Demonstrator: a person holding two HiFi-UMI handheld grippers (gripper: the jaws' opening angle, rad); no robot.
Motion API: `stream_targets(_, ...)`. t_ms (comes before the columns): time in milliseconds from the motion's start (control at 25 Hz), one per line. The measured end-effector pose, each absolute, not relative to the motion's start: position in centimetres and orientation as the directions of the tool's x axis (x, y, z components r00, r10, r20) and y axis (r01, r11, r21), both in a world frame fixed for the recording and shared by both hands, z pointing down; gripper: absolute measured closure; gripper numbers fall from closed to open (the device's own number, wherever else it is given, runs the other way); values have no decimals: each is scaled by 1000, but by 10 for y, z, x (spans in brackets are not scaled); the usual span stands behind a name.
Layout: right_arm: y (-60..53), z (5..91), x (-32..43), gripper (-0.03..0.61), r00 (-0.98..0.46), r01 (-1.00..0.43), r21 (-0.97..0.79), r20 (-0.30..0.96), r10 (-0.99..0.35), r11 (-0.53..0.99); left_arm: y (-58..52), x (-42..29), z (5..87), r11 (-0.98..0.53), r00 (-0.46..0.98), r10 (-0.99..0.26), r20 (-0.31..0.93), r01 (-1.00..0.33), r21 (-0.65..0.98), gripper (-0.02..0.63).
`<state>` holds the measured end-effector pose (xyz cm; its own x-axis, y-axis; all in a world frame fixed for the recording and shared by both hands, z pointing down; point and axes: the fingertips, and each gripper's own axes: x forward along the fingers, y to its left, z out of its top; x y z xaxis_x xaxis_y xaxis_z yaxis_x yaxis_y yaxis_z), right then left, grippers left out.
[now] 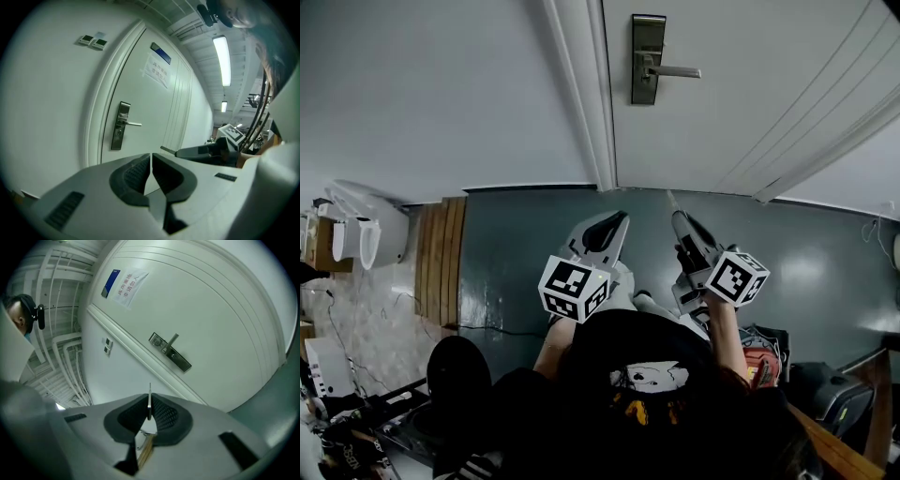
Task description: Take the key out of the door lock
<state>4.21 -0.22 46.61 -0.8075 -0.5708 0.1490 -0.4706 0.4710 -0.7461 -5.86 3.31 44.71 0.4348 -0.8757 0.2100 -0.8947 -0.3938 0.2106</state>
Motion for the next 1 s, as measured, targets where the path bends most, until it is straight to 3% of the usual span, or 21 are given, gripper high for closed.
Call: stream_targets(1000, 15, 460, 64, 558, -821, -471, -700, 124, -558, 537, 61, -26, 449, -437, 467, -853, 234, -883, 169, 594)
